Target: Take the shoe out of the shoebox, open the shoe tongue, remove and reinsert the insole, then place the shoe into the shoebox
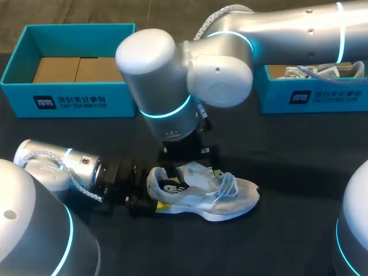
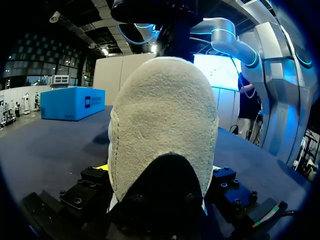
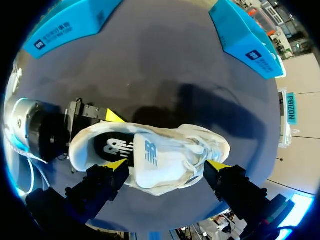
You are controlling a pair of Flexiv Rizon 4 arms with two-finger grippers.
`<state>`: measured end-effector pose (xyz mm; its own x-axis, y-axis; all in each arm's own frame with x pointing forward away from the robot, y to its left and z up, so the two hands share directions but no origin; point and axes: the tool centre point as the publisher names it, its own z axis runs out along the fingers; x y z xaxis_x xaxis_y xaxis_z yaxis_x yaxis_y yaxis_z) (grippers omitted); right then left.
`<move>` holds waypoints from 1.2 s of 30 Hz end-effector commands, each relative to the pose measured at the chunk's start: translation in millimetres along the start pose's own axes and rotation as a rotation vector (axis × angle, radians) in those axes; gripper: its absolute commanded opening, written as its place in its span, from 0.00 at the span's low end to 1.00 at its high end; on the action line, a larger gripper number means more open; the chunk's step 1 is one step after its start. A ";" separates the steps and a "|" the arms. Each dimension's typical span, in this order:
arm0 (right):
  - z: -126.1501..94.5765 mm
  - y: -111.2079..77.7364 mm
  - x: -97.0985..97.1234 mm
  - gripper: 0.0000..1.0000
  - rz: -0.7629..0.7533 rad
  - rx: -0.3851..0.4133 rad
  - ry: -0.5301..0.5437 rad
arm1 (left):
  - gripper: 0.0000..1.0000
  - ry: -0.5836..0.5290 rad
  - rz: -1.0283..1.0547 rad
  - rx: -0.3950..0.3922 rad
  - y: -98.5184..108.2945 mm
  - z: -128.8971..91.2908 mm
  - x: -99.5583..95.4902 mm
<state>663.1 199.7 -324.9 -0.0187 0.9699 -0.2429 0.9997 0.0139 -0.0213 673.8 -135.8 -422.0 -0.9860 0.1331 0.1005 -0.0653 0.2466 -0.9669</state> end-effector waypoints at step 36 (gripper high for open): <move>12.4 2.0 2.6 0.46 0.631 0.005 -0.123 | 0.00 0.000 -0.001 -0.004 2.4 -0.7 -1.8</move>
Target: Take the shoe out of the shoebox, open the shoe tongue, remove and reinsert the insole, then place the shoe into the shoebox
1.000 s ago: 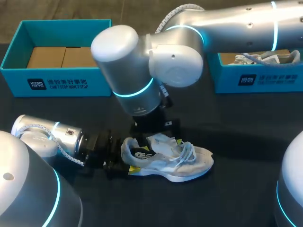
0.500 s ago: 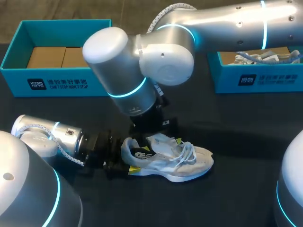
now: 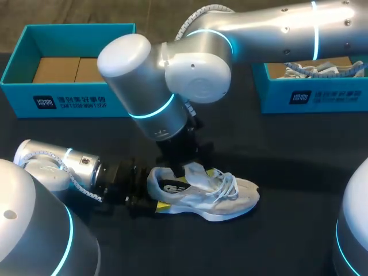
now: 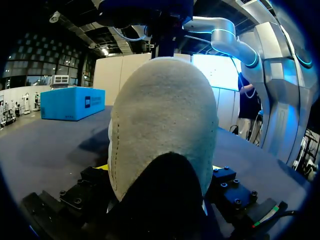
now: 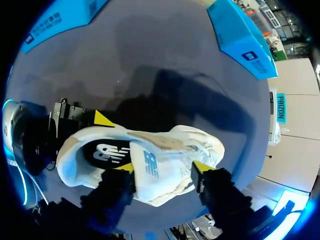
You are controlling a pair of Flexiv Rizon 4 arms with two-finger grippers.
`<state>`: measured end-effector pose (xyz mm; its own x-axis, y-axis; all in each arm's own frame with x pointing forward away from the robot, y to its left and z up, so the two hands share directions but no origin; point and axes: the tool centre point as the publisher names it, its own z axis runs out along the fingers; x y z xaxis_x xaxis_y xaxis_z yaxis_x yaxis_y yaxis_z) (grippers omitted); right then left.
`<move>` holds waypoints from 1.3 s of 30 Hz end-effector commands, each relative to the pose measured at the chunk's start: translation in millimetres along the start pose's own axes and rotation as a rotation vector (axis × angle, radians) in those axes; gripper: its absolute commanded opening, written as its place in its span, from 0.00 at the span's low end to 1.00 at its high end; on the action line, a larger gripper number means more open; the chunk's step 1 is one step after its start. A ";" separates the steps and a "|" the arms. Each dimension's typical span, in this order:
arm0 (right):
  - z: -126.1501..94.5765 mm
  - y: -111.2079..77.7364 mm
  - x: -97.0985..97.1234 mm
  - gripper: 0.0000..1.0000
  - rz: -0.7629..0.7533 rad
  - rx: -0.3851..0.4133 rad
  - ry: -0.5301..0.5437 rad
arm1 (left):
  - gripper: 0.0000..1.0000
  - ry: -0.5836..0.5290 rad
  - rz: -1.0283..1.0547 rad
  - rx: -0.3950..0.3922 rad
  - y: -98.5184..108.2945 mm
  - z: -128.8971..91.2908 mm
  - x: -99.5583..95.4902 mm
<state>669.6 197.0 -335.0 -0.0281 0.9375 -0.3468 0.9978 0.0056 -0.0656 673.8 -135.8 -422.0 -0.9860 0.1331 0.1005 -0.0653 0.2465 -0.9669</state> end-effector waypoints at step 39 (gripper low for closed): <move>-6.6 -11.9 -60.9 0.00 0.775 0.054 0.328 | 0.00 0.000 -0.001 -0.004 2.5 -0.8 -1.8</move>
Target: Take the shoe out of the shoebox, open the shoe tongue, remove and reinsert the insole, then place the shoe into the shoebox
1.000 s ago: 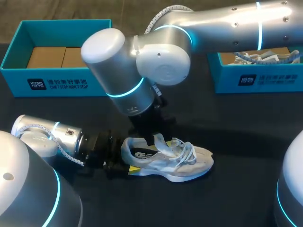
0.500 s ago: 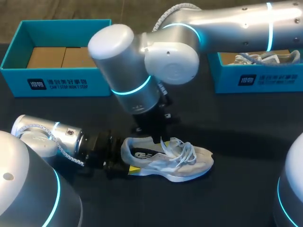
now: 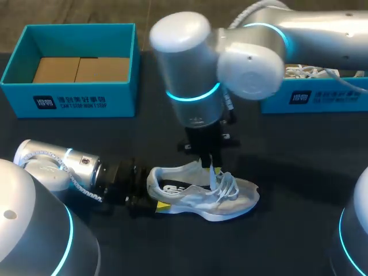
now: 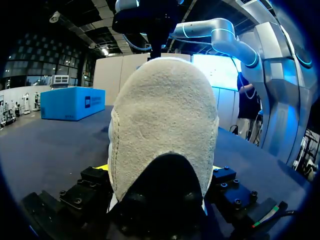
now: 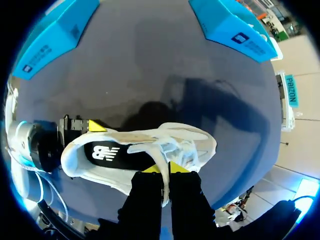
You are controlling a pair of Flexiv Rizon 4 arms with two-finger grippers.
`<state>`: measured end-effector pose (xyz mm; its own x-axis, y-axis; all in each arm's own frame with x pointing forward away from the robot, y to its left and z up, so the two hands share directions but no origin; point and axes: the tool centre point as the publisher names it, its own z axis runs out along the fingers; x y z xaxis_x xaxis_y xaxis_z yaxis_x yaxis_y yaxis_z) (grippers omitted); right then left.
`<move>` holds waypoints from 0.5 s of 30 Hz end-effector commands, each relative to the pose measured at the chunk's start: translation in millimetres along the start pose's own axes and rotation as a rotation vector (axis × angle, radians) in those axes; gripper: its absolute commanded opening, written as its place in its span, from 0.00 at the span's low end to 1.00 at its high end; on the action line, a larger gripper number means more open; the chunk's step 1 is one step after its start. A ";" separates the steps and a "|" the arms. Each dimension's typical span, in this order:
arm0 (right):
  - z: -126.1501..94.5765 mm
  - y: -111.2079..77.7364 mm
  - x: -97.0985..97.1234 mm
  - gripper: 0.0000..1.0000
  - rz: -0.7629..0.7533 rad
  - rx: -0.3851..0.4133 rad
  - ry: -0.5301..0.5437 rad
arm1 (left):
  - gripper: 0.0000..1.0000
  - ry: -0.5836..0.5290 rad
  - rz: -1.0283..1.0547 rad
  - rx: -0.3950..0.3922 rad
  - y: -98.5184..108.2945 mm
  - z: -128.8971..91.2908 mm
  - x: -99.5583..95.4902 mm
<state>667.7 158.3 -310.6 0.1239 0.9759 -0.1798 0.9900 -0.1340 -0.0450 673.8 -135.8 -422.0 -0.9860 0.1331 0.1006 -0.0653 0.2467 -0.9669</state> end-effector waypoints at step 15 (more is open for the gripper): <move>3.5 -7.6 -43.1 0.00 0.714 0.012 0.326 | 0.00 0.000 -0.001 -0.004 2.5 -0.7 -1.8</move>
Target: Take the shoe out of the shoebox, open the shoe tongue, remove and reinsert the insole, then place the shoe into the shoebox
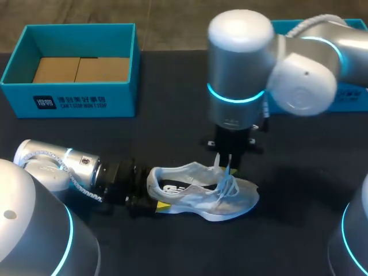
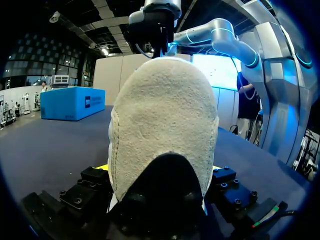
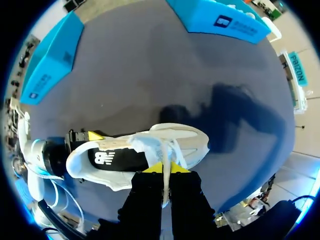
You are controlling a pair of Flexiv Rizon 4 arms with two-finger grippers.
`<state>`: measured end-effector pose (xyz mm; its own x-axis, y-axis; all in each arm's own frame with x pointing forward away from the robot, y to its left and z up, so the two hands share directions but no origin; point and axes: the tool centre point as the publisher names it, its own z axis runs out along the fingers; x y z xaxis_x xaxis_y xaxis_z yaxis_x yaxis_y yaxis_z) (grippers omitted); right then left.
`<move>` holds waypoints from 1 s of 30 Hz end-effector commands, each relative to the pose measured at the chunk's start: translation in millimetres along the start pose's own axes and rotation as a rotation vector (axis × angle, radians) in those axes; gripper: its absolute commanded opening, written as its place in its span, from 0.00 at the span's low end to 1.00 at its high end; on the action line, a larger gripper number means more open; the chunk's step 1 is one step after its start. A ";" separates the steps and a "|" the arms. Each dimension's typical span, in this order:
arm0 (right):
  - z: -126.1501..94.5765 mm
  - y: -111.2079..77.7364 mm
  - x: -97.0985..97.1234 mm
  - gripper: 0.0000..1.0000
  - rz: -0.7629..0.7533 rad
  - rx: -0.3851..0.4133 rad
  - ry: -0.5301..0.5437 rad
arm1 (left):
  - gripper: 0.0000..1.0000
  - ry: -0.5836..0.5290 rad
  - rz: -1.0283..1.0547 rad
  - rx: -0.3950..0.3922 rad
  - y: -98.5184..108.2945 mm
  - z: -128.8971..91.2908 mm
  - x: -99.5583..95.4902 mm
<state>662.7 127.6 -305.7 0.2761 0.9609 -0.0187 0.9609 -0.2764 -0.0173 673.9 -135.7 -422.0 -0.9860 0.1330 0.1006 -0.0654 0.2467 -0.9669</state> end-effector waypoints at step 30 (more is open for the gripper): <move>24.6 -10.3 -58.1 1.00 0.629 0.052 0.421 | 0.00 0.000 -0.001 -0.004 2.4 -0.7 -1.8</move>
<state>646.2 75.6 -337.1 0.6940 0.6555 0.2977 0.7135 -0.6814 -0.1629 674.3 -135.9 -422.0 -0.9860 0.1329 0.1008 -0.0655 0.2472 -0.9668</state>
